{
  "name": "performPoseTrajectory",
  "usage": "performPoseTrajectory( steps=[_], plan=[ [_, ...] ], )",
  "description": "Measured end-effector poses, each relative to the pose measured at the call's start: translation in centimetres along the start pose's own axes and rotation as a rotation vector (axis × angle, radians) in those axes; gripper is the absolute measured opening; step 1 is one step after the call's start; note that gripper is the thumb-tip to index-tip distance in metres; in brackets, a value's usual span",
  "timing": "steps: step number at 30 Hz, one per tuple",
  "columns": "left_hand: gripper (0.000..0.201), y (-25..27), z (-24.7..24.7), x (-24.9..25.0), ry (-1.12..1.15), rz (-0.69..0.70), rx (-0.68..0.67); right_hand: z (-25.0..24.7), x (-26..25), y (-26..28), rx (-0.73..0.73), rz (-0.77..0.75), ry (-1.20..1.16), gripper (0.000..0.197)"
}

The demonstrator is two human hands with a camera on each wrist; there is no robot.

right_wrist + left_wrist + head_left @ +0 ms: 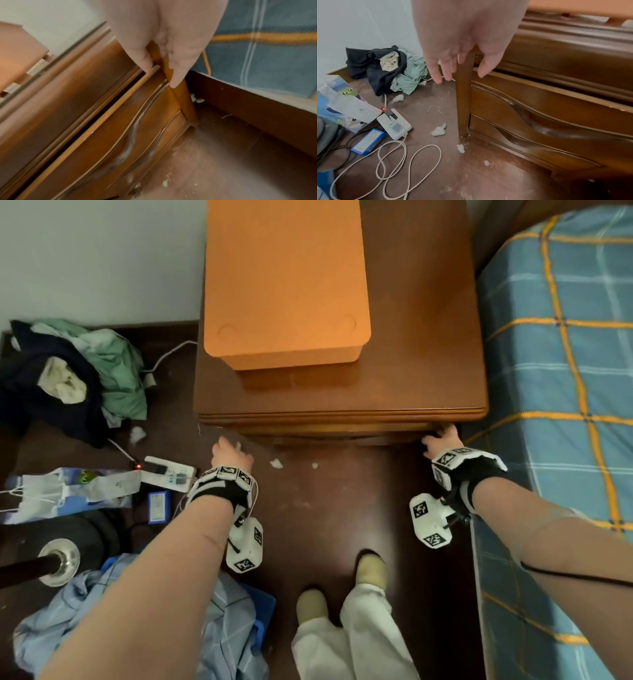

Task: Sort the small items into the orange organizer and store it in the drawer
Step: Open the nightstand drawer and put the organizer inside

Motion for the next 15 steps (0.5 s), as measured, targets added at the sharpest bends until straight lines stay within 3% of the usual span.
performPoseTrajectory(
  steps=[3, 8, 11, 15],
  plan=[
    [0.071, -1.7, 0.8, -0.2, 0.025, 0.045, -0.027, 1.1, -0.1, -0.9, 0.053, -0.024, -0.105, 0.057],
    [0.062, -3.4, 1.9, 0.4, 0.111, 0.123, -0.077, 1.5, 2.2, -2.6, 0.107, -0.075, -0.253, 0.038],
    [0.060, -3.6, 2.5, -0.4, 0.239, 0.146, -0.011, 1.0, 2.0, -1.5, 0.164, -0.120, -0.291, 0.032],
    [0.041, -2.6, 2.7, -2.2, 0.300, 0.166, 0.059, 1.1, 2.8, -0.6, 0.215, -0.176, -0.342, 0.025]
  ],
)
Point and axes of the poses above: each hand's wrist, its own y-axis away from the middle knuckle, its own z-axis out of the palm, x = y × z, the point moved 4 cm from there along -y, towards the middle knuckle, and after that the axes turned 1 degree about -x, right-handed, at the moved point
